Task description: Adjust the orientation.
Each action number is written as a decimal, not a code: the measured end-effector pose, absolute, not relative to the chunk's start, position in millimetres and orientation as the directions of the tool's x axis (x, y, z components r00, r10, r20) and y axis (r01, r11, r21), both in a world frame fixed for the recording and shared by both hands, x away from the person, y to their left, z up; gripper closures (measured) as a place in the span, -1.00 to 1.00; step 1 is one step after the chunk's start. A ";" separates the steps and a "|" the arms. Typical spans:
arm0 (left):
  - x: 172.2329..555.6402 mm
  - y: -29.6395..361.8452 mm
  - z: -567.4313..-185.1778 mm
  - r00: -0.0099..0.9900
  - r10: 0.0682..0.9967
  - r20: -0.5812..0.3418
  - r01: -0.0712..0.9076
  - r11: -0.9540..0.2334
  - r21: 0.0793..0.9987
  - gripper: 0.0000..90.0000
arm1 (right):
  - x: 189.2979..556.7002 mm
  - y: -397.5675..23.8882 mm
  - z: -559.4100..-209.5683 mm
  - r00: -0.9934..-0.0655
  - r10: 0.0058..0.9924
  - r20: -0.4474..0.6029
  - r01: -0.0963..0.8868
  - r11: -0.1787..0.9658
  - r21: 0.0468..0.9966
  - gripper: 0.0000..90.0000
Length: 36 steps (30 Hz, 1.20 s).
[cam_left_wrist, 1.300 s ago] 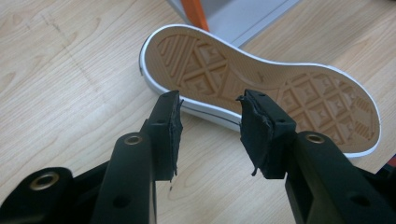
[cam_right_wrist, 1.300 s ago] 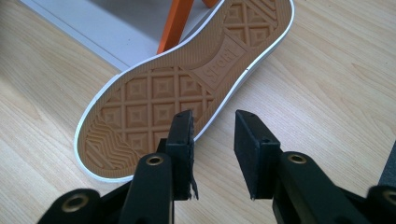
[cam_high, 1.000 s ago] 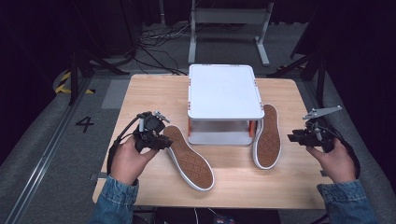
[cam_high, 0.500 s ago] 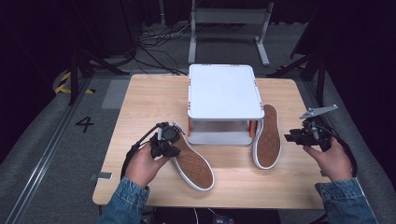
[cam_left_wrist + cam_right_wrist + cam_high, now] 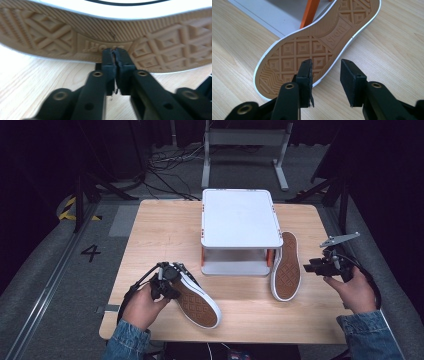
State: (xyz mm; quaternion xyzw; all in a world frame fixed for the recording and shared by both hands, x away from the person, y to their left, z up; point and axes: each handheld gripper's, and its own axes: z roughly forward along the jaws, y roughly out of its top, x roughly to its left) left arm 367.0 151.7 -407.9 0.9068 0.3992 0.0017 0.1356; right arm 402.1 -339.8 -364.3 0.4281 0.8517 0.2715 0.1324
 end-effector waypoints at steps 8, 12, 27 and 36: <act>364.2 156.2 -398.1 0.676 0.727 -0.120 0.724 -0.625 0.292 0.67 | 401.0 -339.0 -363.8 -0.600 0.800 0.000 0.653 0.489 0.579 0.38; 362.5 151.0 -381.2 0.691 0.711 -0.126 0.696 -0.609 0.381 0.67 | 399.3 -340.7 -363.4 -0.595 0.804 0.002 0.654 0.482 0.583 0.38; 374.8 131.5 -377.1 0.711 0.696 -0.098 0.674 -0.636 0.375 0.68 | 392.8 -342.7 -363.9 -0.592 0.806 0.003 0.659 0.482 0.578 0.35; 345.3 176.4 -373.7 0.643 0.754 -0.134 0.747 -0.577 0.331 0.67 | 401.6 -329.8 -359.4 -0.620 0.784 -0.004 0.632 0.502 0.590 0.34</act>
